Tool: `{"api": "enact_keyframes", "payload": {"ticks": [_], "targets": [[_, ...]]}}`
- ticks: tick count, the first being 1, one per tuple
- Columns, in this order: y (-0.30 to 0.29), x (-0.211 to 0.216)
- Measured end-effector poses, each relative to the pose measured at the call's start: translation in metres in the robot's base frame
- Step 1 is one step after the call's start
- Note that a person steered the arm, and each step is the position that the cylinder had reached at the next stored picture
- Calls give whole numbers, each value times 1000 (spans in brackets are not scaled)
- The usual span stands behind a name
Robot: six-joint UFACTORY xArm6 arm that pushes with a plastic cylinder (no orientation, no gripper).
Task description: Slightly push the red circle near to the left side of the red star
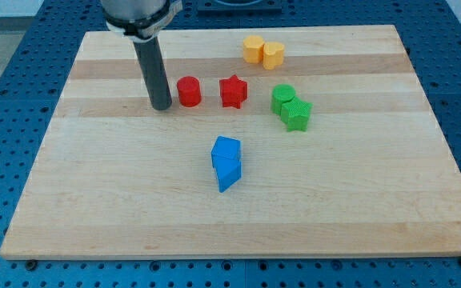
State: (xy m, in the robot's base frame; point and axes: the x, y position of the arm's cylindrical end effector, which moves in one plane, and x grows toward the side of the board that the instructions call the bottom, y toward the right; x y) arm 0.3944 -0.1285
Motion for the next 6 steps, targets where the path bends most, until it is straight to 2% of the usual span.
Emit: {"api": "enact_keyframes", "payload": {"ticks": [1, 6], "targets": [[4, 7], [30, -25]]}}
